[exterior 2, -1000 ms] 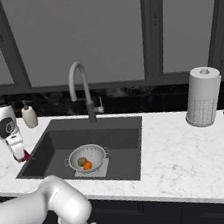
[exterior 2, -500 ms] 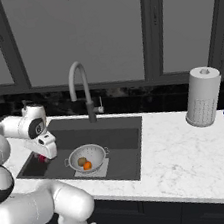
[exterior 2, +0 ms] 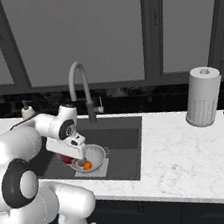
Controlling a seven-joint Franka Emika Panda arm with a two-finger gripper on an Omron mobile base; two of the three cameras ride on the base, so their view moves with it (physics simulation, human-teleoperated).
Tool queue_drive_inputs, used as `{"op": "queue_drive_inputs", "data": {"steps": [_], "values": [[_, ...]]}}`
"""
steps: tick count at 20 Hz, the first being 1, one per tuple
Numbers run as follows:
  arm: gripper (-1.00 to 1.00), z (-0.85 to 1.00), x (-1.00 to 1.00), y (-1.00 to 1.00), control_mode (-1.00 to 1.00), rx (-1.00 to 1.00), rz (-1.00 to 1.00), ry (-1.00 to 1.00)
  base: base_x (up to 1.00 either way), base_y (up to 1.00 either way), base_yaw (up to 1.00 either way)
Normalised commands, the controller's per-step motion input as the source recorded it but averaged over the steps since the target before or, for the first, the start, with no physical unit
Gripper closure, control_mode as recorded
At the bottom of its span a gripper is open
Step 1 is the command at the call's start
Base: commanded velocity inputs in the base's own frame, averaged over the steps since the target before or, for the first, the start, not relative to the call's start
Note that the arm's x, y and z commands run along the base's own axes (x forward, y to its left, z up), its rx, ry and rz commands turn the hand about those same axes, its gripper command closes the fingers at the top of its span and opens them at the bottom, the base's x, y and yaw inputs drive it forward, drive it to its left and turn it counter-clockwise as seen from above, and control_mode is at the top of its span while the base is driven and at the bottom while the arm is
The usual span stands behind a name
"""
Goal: Put the colander in the sink, put the tangerine, kiwi, pear in the colander, and turn on the sink faucet and pour water over the colander.
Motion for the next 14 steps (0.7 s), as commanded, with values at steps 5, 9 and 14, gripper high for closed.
{"op": "queue_drive_inputs", "data": {"steps": [5, 9, 14], "values": [[1.00, -0.14, 0.07, -0.76, -1.00, 0.01, 0.08, -0.06, 0.00, 0.00, 0.00], [1.00, -0.31, 0.21, -0.48, -1.00, 0.00, 0.07, -0.15, 0.00, 0.00, 0.00], [1.00, -0.36, 0.42, -0.03, -1.00, -0.05, 0.06, -0.25, 0.00, 0.00, 0.00]]}}
